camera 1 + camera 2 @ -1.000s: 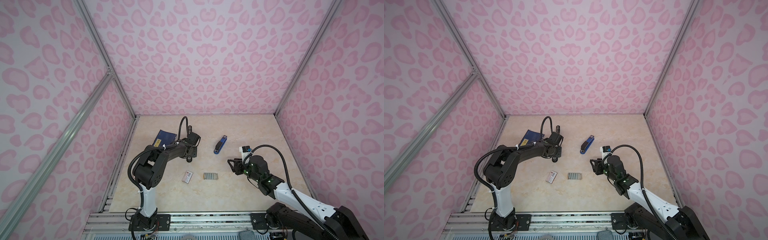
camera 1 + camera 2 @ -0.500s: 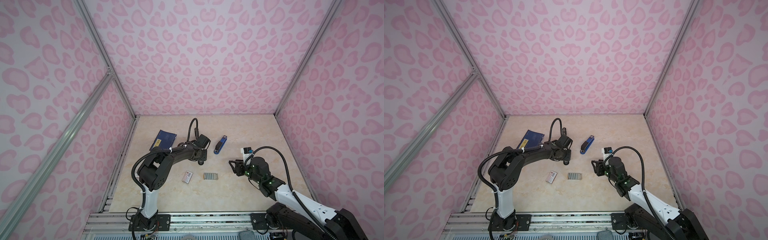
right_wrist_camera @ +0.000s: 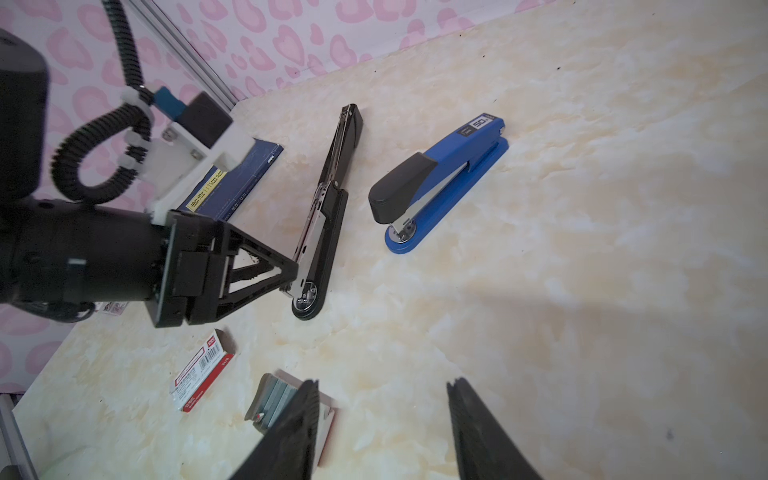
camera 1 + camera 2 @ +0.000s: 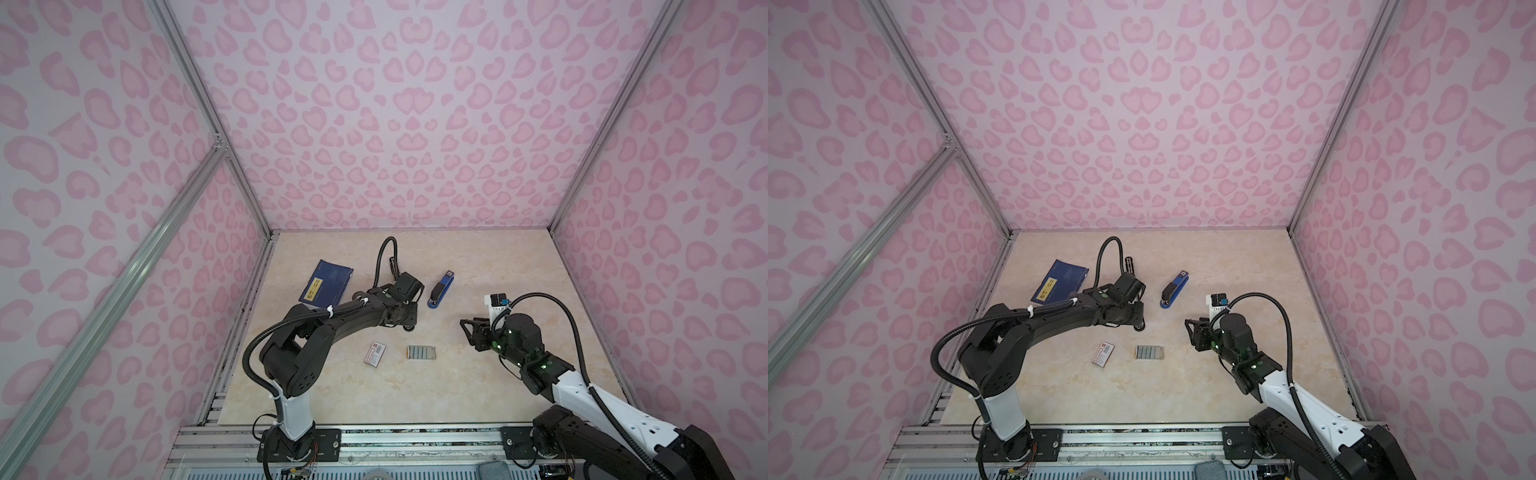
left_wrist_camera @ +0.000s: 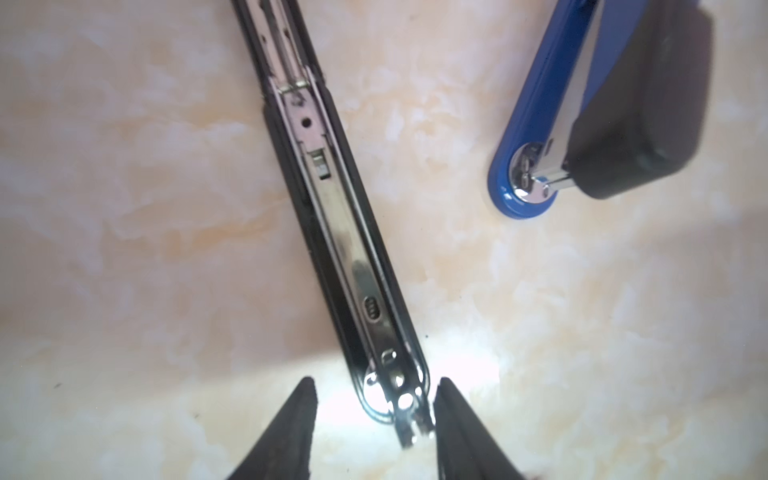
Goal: Load the staples into the stapler
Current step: 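Move the left gripper back toward the tray of staple strips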
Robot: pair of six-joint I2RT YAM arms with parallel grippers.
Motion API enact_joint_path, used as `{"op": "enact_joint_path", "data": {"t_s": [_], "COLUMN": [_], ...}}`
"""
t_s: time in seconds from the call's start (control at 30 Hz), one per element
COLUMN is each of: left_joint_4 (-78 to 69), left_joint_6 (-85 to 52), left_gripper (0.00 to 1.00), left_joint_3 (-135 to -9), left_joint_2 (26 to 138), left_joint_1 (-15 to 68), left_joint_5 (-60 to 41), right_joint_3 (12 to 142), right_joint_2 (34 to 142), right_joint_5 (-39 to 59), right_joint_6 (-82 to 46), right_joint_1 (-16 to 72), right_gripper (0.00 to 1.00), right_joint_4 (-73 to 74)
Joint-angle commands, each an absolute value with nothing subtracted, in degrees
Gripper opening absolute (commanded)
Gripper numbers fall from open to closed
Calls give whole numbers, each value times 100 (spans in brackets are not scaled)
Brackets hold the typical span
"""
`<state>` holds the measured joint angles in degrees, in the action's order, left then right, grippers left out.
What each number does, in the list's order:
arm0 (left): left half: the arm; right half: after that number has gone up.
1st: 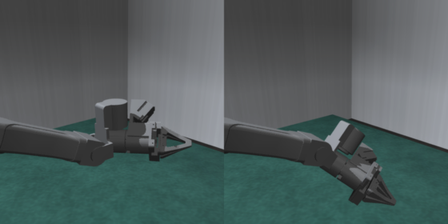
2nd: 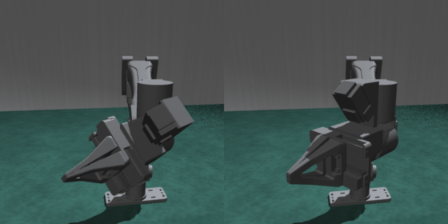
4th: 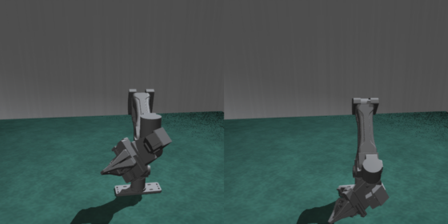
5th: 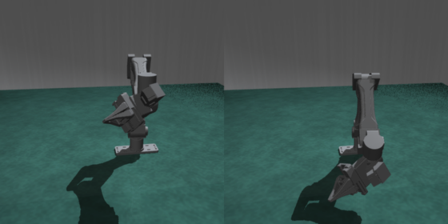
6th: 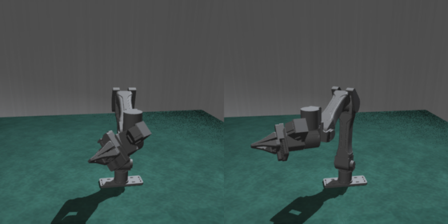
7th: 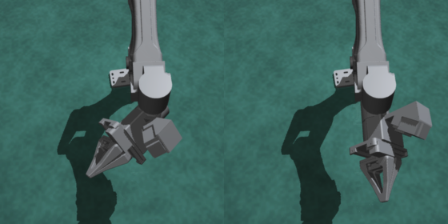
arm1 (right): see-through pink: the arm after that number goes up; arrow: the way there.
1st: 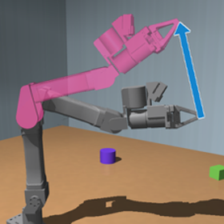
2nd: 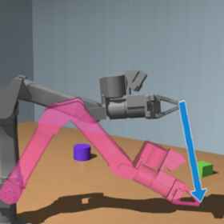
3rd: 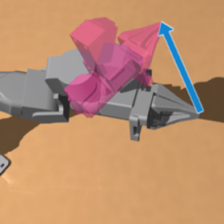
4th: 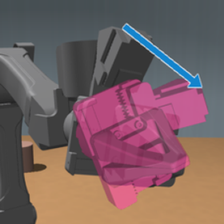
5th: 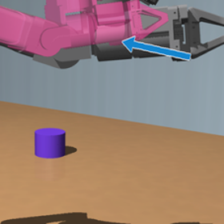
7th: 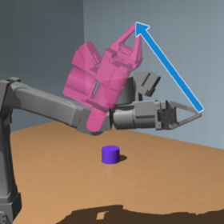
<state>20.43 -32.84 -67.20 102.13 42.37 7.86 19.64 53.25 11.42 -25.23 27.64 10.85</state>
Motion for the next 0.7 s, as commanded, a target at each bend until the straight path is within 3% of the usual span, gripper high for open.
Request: {"op": "enact_joint_path", "data": {"t_s": [0.0,0.27,0.33,0.37,0.4,0.53,0.67], "left_joint_4": [1396,-225,-508,-610,-660,-426,279], "left_joint_6": [-3139,-2684,-2910,-3121,-3306,-3351,-3467], "left_gripper": [50,57,75,95,98,99,79], "left_joint_3": [-6165,-4648,-4369,-4221,-4112,-4156,-4437], "left_joint_2": [9520,7791,7517,7391,7296,7256,7398], "left_joint_1": [4269,4307,4298,4296,4283,4180,4225], "left_joint_5": [1451,1788,1761,1874,1943,1573,1008], "right_joint_3": [2004,2029,2046,2065,2089,2160,2223], "right_joint_2": [5234,5106,5140,5159,5183,5264,5275], "right_joint_5": [1165,1186,1187,1186,1187,1169,1137], "right_joint_6": [-2378,-2259,-2234,-2222,-2210,-2177,-2136], "right_joint_1": [2832,3012,3065,3097,3124,3162,3177], "right_gripper": [53,53,53,53,53,53,53], "right_joint_4": [950,955,991,1002,1015,1022,903]}}
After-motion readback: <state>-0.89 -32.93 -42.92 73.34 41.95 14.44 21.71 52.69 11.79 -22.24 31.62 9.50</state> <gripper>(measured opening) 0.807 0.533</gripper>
